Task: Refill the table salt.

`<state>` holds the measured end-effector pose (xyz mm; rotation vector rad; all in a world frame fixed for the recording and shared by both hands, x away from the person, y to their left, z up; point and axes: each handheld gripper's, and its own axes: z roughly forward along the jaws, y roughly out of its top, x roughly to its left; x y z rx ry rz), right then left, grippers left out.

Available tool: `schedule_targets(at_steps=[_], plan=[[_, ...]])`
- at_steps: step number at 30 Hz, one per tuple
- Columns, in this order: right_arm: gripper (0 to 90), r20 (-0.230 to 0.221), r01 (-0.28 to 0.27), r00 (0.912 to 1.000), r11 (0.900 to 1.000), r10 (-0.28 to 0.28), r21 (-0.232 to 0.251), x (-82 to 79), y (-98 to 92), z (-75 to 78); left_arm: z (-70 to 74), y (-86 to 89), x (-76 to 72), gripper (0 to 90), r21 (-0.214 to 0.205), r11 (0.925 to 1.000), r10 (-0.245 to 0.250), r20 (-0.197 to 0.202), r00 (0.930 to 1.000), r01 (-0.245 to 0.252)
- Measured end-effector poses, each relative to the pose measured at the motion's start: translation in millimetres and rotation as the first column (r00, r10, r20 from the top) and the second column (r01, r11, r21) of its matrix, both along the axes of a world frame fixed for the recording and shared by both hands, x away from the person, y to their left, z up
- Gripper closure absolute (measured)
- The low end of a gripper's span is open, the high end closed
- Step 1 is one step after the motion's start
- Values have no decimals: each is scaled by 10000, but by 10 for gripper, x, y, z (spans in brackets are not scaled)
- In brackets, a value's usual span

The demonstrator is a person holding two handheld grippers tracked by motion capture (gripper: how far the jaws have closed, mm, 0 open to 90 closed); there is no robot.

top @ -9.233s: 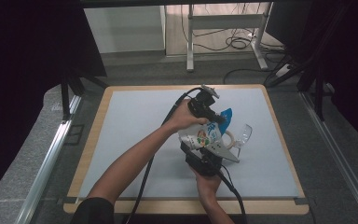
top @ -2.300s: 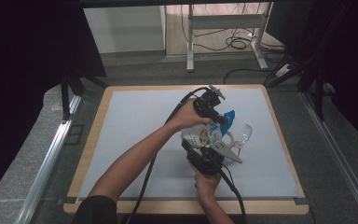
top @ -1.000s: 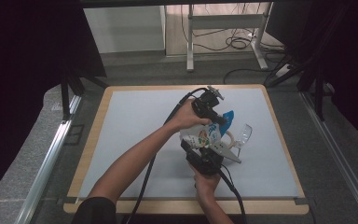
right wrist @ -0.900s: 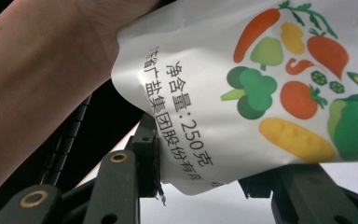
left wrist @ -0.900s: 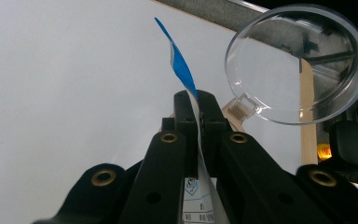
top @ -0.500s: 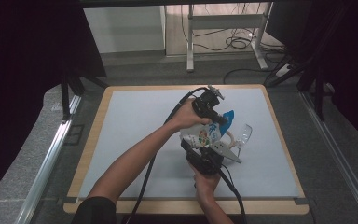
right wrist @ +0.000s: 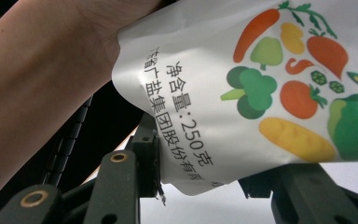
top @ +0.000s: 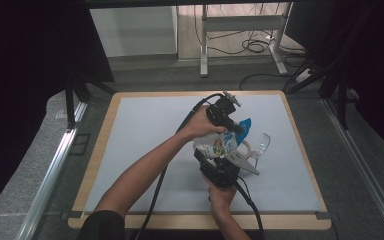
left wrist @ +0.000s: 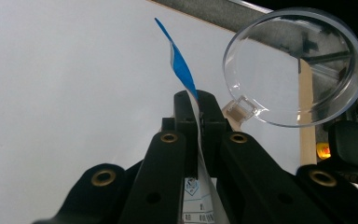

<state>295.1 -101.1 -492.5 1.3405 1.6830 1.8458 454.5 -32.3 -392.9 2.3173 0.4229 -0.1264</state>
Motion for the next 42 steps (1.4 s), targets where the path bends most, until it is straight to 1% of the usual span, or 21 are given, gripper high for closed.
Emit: schedule_targets(at_steps=[28, 37, 42], plan=[[583, -41, -11, 10000, 9999, 11, 126, 36, 0, -13, -12, -16, 31, 896, 118, 9999, 47, -6, 10000, -47], [585, -98, 32, 9999, 9995, -29, 315, 44, -4, -9, -4, -33, 38, 896, 148, 9999, 33, -1, 10000, -33], [585, -110, 39, 9999, 9996, -36, 279, 44, -9, -11, -11, -38, 40, 895, 162, 9999, 14, -14, 10000, -14]])
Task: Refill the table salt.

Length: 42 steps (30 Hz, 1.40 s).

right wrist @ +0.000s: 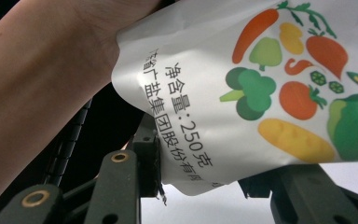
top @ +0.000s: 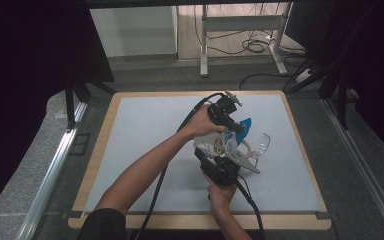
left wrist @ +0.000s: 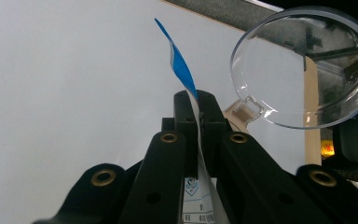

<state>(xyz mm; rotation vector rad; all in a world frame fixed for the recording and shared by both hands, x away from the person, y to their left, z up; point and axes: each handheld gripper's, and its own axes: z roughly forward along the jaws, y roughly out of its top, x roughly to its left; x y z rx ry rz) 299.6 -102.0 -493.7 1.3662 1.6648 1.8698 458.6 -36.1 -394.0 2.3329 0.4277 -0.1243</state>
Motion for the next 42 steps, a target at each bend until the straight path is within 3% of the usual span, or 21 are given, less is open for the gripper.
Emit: schedule_targets(at_steps=[42], plan=[[588, -13, -33, 10000, 9999, 34, 169, -28, -28, 11, 16, -21, -23, 895, -1, 10000, -65, -55, 10000, 65]])
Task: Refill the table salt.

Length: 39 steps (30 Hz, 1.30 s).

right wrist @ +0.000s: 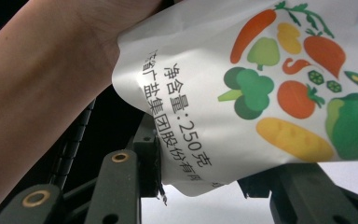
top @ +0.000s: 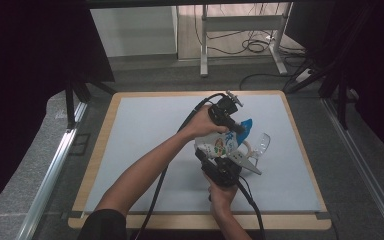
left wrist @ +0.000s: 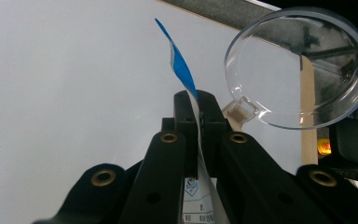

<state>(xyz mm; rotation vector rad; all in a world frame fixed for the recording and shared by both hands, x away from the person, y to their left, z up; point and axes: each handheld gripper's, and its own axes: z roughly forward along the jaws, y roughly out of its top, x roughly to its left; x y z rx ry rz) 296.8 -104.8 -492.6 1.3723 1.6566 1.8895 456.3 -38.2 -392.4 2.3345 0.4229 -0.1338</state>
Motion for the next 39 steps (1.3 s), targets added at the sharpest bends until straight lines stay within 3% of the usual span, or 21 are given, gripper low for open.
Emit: schedule_targets(at_steps=[39], plan=[[598, 83, -17, 10000, 10000, 18, -51, 7, 3, 52, -3, -3, 6, 895, 37, 10000, -24, 1, 10000, 24]])
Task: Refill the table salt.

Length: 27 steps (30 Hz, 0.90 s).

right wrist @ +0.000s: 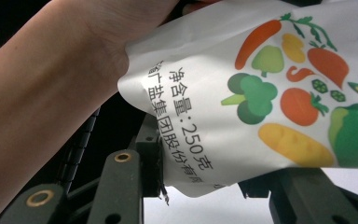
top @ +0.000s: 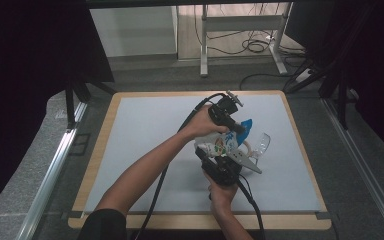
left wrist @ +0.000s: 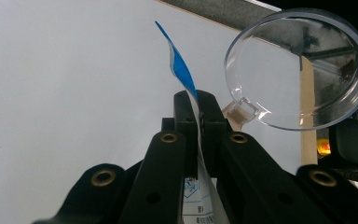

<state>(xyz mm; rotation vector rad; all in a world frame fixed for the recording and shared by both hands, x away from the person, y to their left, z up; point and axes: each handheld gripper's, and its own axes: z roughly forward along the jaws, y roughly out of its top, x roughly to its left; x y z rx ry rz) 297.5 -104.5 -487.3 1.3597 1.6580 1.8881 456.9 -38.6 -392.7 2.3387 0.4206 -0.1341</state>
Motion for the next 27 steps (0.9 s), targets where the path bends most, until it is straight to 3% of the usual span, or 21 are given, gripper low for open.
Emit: schedule_targets(at_steps=[27], plan=[[601, 33, 24, 10000, 10000, -24, 57, 14, 6, 7, -6, -15, 1, 894, 89, 10000, 36, 20, 10000, -37]])
